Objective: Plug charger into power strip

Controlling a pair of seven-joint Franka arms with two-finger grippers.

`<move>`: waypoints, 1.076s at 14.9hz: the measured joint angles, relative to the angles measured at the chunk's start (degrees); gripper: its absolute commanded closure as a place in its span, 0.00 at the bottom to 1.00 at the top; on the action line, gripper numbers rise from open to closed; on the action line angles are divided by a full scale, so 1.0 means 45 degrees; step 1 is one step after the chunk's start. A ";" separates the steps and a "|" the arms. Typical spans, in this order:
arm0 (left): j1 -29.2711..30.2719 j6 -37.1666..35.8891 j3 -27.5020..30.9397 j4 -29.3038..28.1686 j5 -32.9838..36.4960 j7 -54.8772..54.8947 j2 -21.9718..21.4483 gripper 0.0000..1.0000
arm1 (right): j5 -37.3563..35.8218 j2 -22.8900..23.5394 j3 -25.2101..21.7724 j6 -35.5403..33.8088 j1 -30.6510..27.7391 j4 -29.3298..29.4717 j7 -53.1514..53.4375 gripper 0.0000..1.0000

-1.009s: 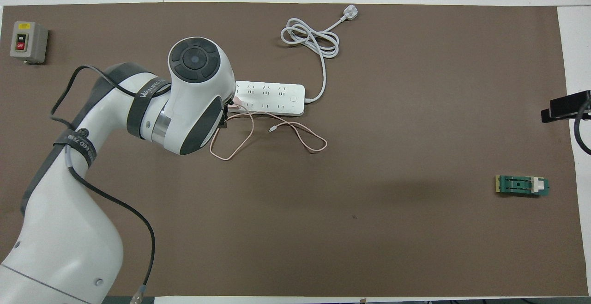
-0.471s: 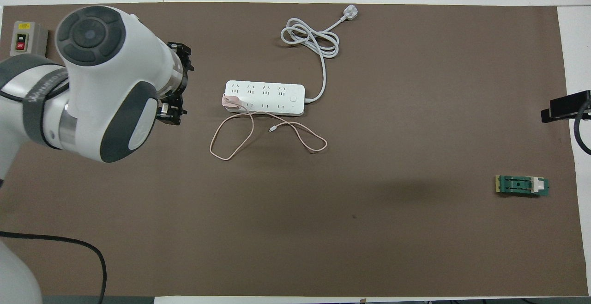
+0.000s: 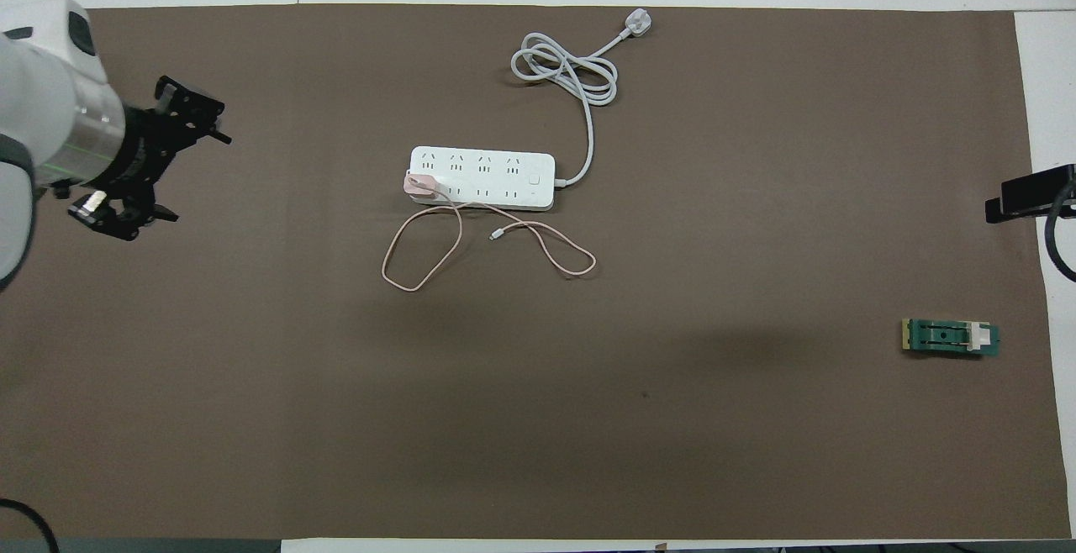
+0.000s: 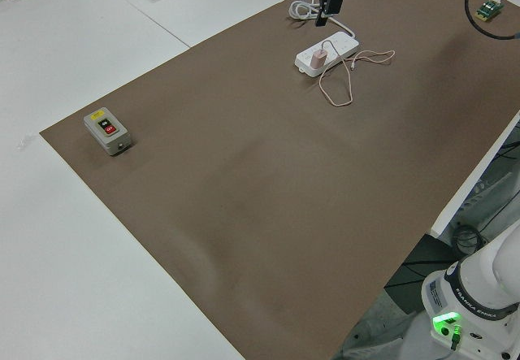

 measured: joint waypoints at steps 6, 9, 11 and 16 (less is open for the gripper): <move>0.1811 -0.0700 0.0124 -0.0002 -0.0029 0.6429 -0.0550 0.00 | 0.0000 0.0000 0.0000 0.0000 0.0000 0.0000 0.0000 0.00; 0.2287 -0.0717 0.0135 0.0002 -0.0035 1.0018 -0.0569 0.00 | 0.0000 0.0000 0.0000 0.0000 0.0000 0.0000 0.0000 0.00; 0.2399 -0.0684 0.0132 0.0007 -0.0038 1.1805 -0.0569 0.00 | 0.0000 0.0000 0.0000 0.0000 0.0000 0.0000 0.0000 0.00; 0.2414 -0.0328 0.0104 0.0019 -0.0040 1.3411 -0.0570 0.00 | 0.0000 0.0000 0.0000 0.0000 0.0000 0.0000 0.0000 0.00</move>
